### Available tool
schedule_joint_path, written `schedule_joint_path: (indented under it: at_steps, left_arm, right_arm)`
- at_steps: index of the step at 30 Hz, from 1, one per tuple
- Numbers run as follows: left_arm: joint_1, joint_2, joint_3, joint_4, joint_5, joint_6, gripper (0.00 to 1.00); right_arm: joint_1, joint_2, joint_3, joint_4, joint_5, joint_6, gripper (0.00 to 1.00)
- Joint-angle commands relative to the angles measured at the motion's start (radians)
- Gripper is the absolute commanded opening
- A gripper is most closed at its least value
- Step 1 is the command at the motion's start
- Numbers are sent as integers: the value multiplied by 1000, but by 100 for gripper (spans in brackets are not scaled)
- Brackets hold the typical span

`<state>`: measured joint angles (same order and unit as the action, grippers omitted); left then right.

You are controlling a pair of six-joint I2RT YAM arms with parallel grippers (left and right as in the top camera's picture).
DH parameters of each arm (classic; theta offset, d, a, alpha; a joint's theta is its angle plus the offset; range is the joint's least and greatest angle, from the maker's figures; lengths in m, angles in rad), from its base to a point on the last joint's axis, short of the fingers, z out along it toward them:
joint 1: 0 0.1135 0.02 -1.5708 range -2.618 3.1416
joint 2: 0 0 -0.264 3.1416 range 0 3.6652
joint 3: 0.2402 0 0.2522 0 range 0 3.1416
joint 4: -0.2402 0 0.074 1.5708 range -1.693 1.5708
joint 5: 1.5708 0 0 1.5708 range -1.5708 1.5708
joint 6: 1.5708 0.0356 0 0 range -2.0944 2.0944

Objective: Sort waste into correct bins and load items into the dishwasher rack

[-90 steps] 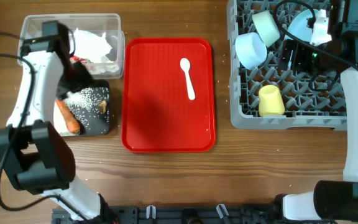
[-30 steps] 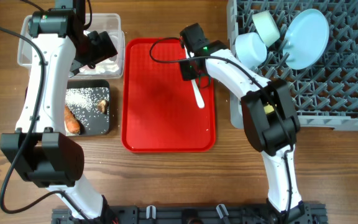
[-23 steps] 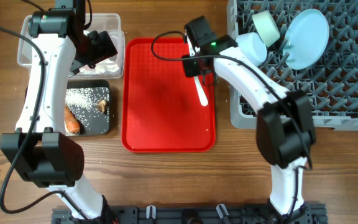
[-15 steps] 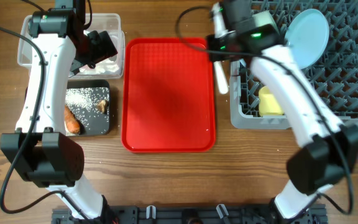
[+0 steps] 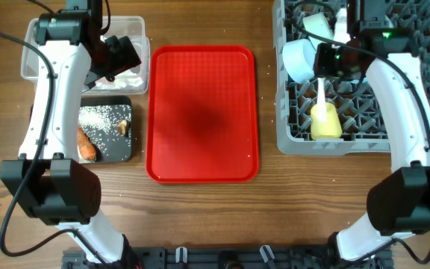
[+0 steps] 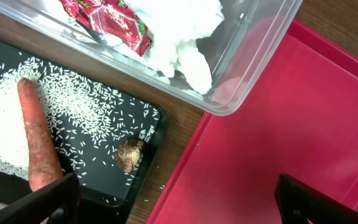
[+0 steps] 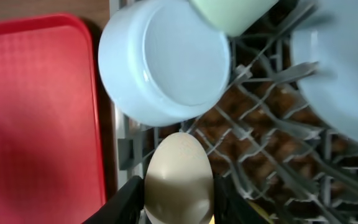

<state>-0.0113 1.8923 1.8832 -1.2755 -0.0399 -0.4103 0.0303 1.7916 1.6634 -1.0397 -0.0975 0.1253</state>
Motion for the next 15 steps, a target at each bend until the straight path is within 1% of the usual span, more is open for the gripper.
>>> schedule_joint_path:
  at_steps: [1,3,5,6,8,10,11,13,15]
  left_arm:
    - [0,-30,17,3,-3,-17,100]
    - [0,-30,17,3,-2,-17,100]
    - [0,-30,17,3,-3,-17,100]
    - [0,-30,17,3,-3,-17,100]
    - [0,-30,17,3,-2,-17,100]
    - [0,-30,17,3,-2,-17,100]
    - [0,-30,17,3,-3,-17,100]
    - [0,-30,17,3,-3,-17,100]
    - [0,-30,17,3,-3,-17,100]
  right_arm:
    - [5,-14,-90,53,-87,-39,36]
    - [5,-14,-148,116,-127,-44,36]
    - [5,-14,-168,166,-163,-44,37]
    - [5,-14,-168,181,-172,-44,40]
    - [5,-14,-168,195,-171,-44,60]
    - [5,-14,-168,203,-171,-43,70]
    - [5,-15,-166,209,-190,-43,73]
    - [5,-27,-149,199,-257,-47,74]
    - [10,-104,-119,142,-278,-53,79]
